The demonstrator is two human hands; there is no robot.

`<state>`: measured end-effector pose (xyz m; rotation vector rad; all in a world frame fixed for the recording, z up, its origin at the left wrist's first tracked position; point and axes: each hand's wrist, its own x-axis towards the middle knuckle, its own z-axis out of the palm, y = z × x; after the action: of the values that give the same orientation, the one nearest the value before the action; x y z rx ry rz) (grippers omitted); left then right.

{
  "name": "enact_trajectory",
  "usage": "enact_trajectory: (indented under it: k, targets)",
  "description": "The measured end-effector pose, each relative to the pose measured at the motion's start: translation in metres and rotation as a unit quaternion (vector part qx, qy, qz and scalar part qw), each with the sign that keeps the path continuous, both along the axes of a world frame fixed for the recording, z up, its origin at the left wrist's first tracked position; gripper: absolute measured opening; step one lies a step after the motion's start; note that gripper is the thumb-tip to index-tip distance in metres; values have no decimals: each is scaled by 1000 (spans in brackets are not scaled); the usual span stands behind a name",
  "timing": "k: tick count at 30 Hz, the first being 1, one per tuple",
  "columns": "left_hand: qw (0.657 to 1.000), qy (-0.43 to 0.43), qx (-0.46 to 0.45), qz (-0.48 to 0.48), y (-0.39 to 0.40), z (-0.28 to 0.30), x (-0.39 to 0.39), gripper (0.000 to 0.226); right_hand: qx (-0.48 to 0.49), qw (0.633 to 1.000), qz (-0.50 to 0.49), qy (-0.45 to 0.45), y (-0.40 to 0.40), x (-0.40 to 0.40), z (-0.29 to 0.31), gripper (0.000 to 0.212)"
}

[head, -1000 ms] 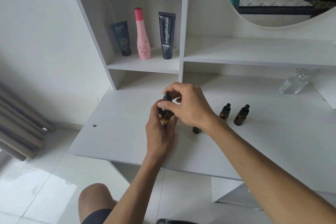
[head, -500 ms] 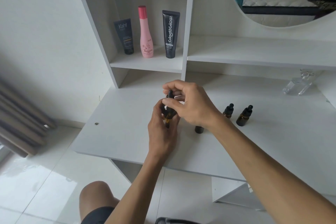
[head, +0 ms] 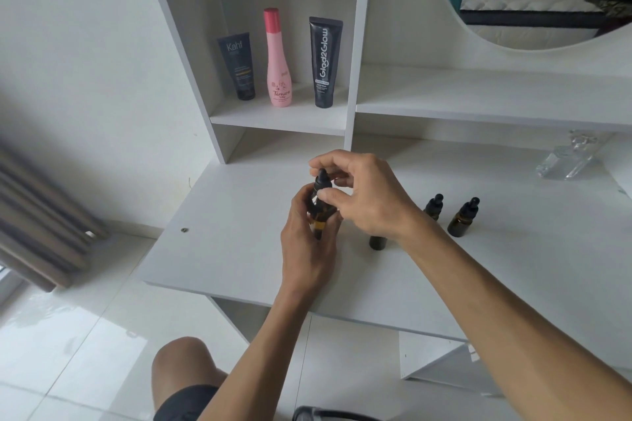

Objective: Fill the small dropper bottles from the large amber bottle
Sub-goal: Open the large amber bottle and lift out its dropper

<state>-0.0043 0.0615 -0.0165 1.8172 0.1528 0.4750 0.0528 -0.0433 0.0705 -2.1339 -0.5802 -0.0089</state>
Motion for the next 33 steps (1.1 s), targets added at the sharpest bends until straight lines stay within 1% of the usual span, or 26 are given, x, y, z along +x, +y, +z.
enact_trajectory:
  k: [4, 6, 11, 15, 20, 26, 30, 33]
  targets:
    - [1000, 3, 4, 0, 2, -1, 1, 59, -6, 999, -44, -18, 2, -4, -1, 32]
    - [1000, -2, 4, 1, 1, -1, 0, 57, -10, 999, -38, -13, 3, -3, -2, 29]
    - [1000, -2, 3, -6, 2, -2, 1, 57, -31, 1000, -1, -5, 0, -1, 0, 39]
    - [1000, -3, 4, -6, 2, -4, 2, 55, -17, 999, -30, -11, 1, -3, -2, 35]
    - [1000, -6, -1, -9, 2, -2, 0, 52, -11, 1000, -13, -11, 0, 0, 0, 31]
    - [1000, -16, 1, -4, 1, -4, 3, 47, 76, 997, 11, 2, 0, 4, 18, 34]
    - [1000, -24, 1, -1, 0, -2, 4, 46, 142, 989, 30, 13, 1, 4, 38, 16]
    - [1000, -26, 4, -2, 0, -2, 4, 47, 170, 985, 33, 14, 1, 3, 48, 17]
